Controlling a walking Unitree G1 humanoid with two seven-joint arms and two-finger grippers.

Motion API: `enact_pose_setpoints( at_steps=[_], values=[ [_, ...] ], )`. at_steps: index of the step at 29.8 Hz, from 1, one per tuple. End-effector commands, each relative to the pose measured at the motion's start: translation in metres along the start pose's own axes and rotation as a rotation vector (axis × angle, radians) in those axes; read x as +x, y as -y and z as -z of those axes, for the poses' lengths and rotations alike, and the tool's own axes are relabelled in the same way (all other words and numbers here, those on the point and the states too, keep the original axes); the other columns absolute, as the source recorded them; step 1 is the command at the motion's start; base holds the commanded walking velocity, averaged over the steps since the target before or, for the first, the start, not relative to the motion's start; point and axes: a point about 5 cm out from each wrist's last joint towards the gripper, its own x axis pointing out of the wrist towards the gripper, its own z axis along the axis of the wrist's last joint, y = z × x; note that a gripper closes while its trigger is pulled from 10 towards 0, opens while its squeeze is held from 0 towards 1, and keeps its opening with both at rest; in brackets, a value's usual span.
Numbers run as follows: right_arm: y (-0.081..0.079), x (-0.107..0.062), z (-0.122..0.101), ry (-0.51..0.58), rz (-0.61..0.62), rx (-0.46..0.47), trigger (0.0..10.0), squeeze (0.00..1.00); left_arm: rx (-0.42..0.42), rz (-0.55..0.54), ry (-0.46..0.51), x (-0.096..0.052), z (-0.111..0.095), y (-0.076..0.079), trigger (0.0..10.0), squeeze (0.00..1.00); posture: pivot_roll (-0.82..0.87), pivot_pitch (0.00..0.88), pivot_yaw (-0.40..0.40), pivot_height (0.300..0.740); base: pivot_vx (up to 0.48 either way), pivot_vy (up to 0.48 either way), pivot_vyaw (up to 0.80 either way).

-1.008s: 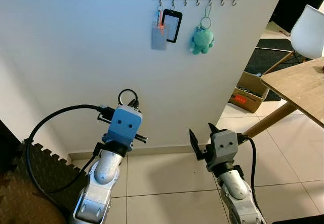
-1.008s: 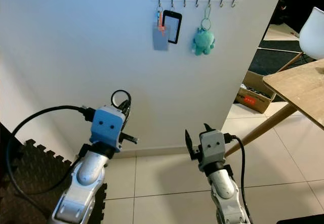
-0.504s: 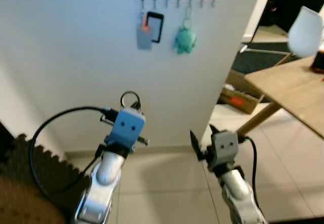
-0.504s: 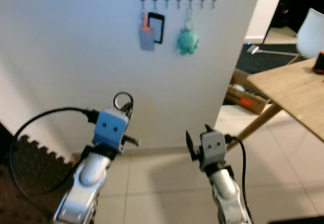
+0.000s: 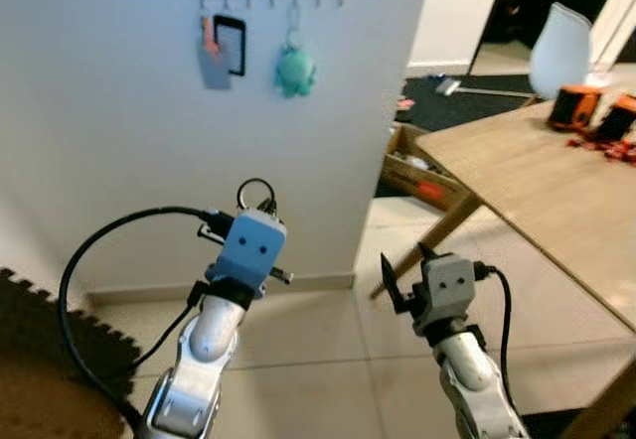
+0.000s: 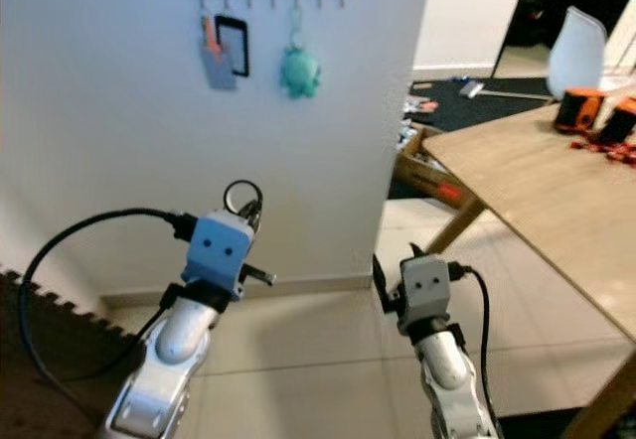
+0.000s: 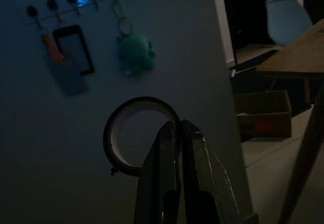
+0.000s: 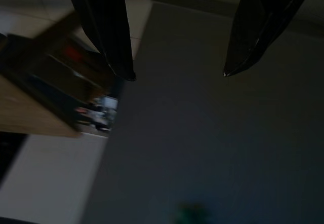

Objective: Hang keys on a hook

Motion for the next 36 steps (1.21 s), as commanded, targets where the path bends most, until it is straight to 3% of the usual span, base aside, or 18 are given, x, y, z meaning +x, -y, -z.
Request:
enact_pose_setpoints(
  at_steps=[1,21,36],
  values=[
    [-0.0039,-0.0023,0.0031,-0.011,-0.009,0.013,10.0,0.0,0.015,-0.004,-0.027,-0.0023,0.0051,-0.0015,10.0,0.0,0.11,0.164,-0.014,0.74,0.0,0.0,0.0],
    [-0.0045,-0.0027,0.0032,-0.01,-0.008,0.015,10.0,0.0,0.016,0.009,-0.009,-0.0022,0.0038,-0.0017,10.0,0.0,0.11,0.165,-0.012,0.74,0.0,0.0,0.0],
    [-0.0046,-0.003,0.0034,-0.011,-0.01,0.015,10.0,0.0,0.015,0.005,-0.008,-0.0029,0.0031,-0.0015,10.0,0.0,0.11,0.165,-0.013,0.74,0.457,0.0,0.0]
  ],
)
